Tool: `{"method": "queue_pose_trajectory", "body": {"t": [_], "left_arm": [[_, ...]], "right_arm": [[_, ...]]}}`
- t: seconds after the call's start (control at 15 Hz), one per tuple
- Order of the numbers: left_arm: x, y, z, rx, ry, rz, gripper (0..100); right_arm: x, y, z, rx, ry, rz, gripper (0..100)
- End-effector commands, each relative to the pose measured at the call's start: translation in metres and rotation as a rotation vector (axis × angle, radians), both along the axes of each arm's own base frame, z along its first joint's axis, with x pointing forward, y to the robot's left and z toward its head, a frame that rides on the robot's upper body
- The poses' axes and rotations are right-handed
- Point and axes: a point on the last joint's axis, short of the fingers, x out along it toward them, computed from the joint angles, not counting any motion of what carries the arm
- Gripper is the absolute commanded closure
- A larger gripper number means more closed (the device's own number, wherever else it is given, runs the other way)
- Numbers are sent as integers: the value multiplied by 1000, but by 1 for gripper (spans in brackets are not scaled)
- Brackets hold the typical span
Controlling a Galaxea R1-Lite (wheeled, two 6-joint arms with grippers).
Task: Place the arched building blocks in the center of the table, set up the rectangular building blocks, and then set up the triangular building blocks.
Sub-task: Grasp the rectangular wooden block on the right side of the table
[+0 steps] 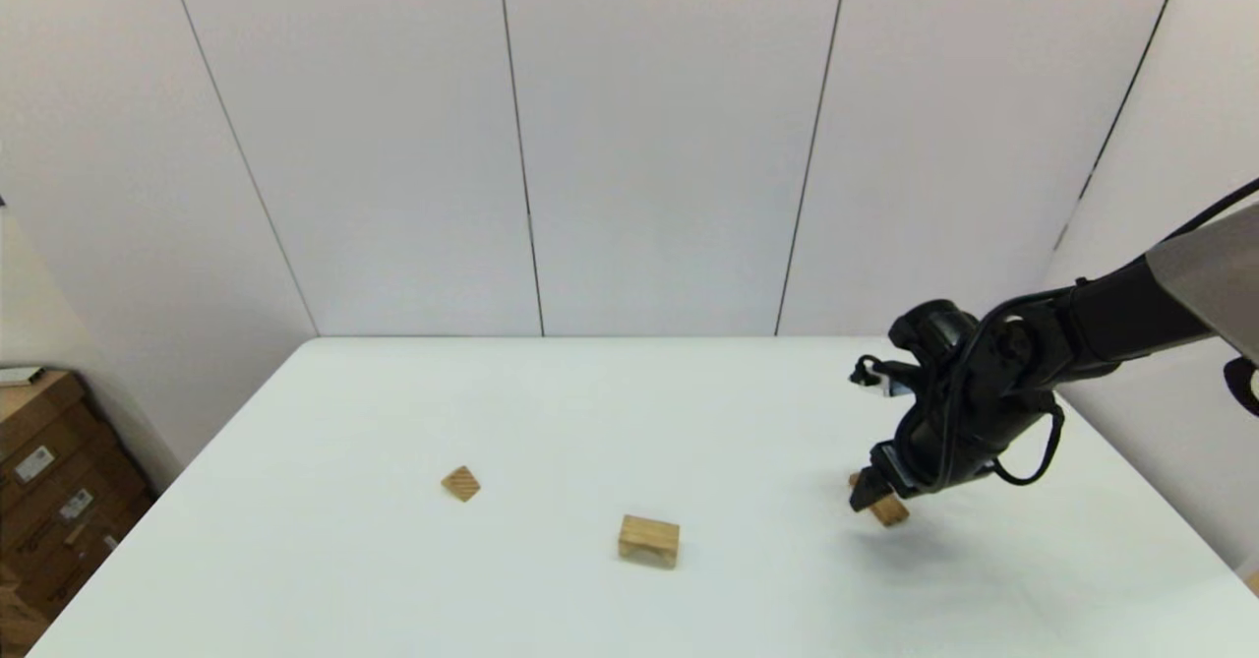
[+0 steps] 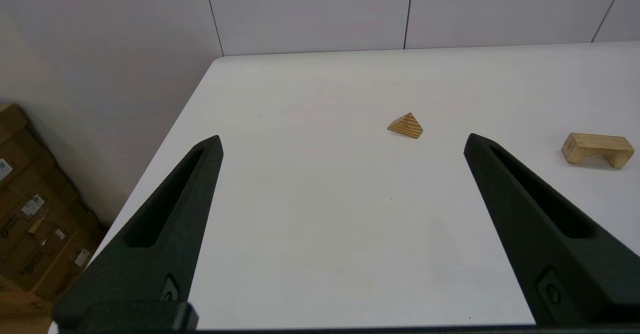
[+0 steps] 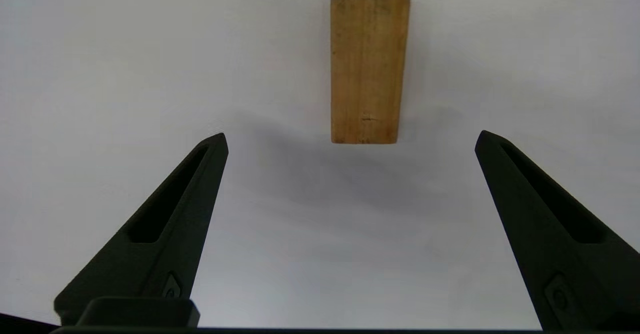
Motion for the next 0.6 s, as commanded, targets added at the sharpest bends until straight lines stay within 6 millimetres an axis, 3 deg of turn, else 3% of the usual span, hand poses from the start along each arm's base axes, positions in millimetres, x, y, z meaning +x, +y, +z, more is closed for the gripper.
{"method": "queue_pose_trajectory", "body": {"t": [0.07, 0.6], "left_arm": [[0, 0, 0, 0, 1, 1, 0], [0, 0, 0, 0, 1, 1, 0]], "right_arm": [[3, 5, -11, -3, 25, 17, 0], [15, 9, -13, -7, 9, 25, 0]]}}
